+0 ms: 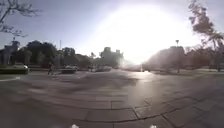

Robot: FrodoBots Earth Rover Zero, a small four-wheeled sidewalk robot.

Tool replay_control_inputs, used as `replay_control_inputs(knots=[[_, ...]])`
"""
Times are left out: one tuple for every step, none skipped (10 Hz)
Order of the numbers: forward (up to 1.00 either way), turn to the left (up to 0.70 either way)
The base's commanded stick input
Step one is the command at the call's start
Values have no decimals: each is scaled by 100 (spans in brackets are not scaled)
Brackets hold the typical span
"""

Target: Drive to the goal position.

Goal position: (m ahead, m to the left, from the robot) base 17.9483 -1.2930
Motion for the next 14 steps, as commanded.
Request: replay_control_inputs(knots=[[70, -2], [70, -3], [70, -8], [70, -18], [70, -31], [70, -35], [70, -35], [70, -35], [70, -35], [70, -35], [70, -35], [70, -35], [70, -35], [70, -23]])
